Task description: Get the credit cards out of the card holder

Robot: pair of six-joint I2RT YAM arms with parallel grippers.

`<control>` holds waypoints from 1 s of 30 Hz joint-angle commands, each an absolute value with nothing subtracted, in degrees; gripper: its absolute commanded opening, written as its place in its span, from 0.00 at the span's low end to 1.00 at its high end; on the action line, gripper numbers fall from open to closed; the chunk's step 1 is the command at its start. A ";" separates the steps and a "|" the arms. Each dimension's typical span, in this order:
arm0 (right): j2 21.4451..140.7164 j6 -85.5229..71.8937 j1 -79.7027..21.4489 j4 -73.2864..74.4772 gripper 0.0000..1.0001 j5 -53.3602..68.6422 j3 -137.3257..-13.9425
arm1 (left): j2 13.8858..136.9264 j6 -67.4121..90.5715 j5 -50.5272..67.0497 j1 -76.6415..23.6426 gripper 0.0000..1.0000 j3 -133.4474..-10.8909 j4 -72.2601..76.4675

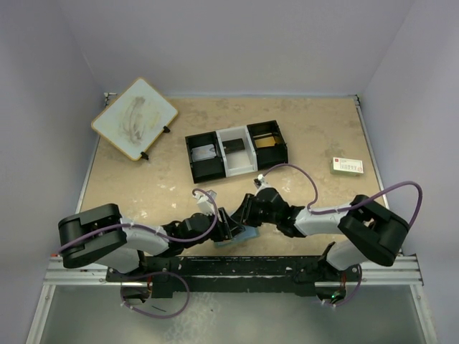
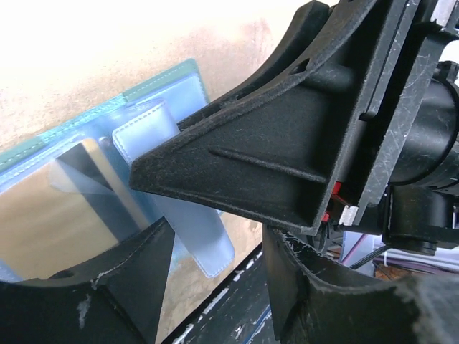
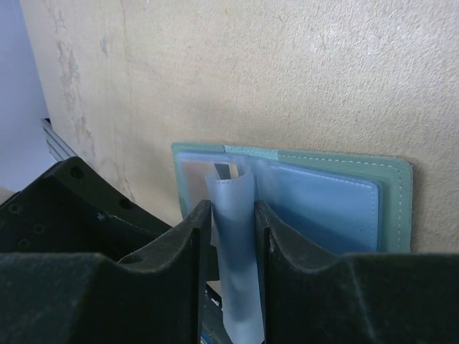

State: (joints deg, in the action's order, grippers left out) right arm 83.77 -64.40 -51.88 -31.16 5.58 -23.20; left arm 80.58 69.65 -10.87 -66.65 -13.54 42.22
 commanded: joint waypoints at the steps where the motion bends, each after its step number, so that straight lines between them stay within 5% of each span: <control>1: 80.34 -64.64 -51.64 -30.35 0.35 5.19 -23.25 | 79.54 69.70 -12.30 -67.11 0.48 -15.17 47.11; 16: 66.22 -60.62 -51.03 -3.67 0.62 -10.72 -28.67 | 83.81 64.88 -10.59 -67.07 0.48 -22.31 43.52; 30: 55.75 -59.47 -50.02 7.64 0.64 -18.28 -29.97 | 95.95 63.40 -3.08 -67.45 0.49 -31.54 44.25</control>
State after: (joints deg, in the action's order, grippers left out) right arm 59.07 -61.47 -50.46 4.08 -14.26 -26.89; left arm 93.93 65.41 -6.22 -66.94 -27.16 44.07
